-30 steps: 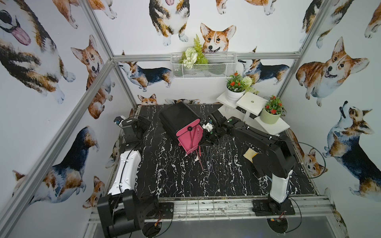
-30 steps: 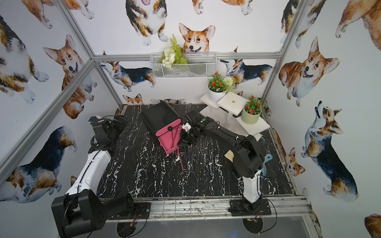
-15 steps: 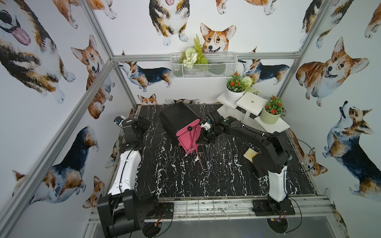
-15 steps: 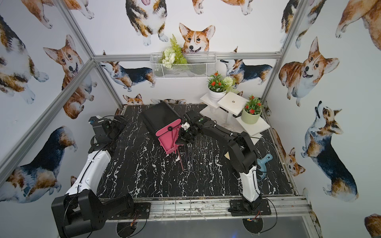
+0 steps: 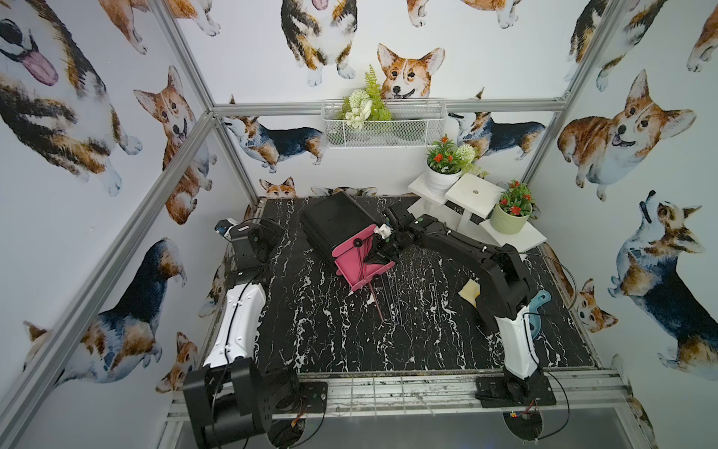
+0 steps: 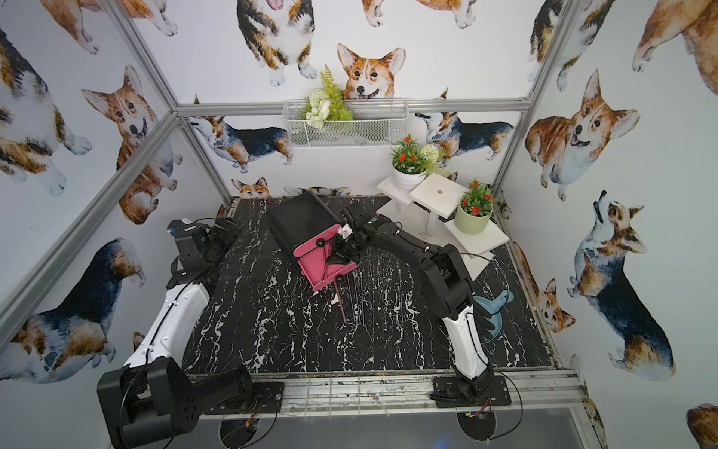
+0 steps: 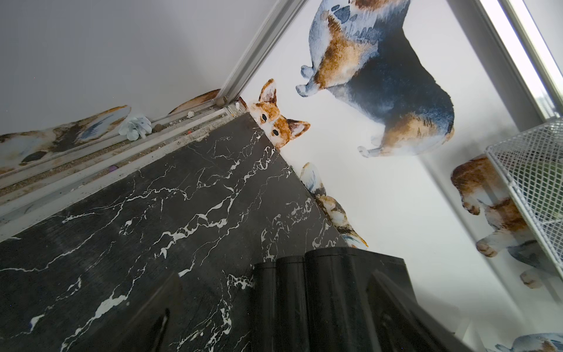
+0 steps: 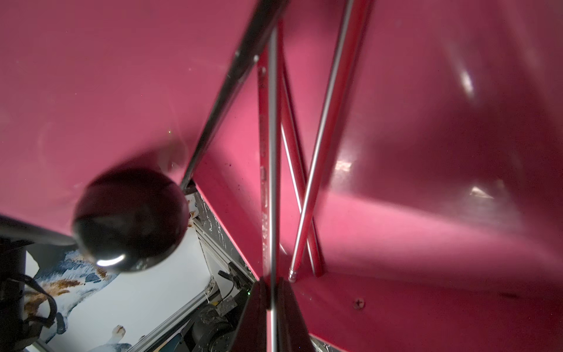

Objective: Please place the pencils in the drawer according to their color
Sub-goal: Place the pencil in the drawer.

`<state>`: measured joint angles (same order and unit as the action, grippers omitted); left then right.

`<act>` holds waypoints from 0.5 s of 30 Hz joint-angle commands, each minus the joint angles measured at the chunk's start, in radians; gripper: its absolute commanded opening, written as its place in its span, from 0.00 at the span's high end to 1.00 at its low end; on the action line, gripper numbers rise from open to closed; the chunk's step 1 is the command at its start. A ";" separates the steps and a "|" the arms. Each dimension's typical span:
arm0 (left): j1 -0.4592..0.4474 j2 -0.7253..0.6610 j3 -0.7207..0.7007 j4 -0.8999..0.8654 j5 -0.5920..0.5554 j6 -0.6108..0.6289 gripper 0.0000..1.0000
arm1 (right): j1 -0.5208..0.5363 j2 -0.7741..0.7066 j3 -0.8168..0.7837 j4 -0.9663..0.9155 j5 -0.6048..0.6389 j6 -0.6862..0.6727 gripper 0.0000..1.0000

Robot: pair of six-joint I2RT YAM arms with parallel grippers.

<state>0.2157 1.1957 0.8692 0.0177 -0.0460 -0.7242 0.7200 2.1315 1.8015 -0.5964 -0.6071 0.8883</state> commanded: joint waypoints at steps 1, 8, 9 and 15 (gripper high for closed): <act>0.001 0.002 0.004 0.013 -0.002 0.005 0.00 | 0.001 0.018 0.018 0.010 0.025 0.021 1.00; 0.001 0.002 0.002 0.014 -0.003 0.003 0.00 | 0.001 0.039 0.032 0.036 0.048 0.048 1.00; 0.001 0.002 0.002 0.014 -0.003 0.003 0.00 | 0.001 0.039 0.030 0.040 0.052 0.049 1.00; 0.001 0.004 0.001 0.013 -0.002 0.000 0.00 | 0.001 0.041 0.021 0.082 0.063 0.078 1.00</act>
<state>0.2157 1.1969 0.8692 0.0181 -0.0460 -0.7250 0.7200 2.1693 1.8225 -0.5880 -0.5621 0.9459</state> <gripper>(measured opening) 0.998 0.111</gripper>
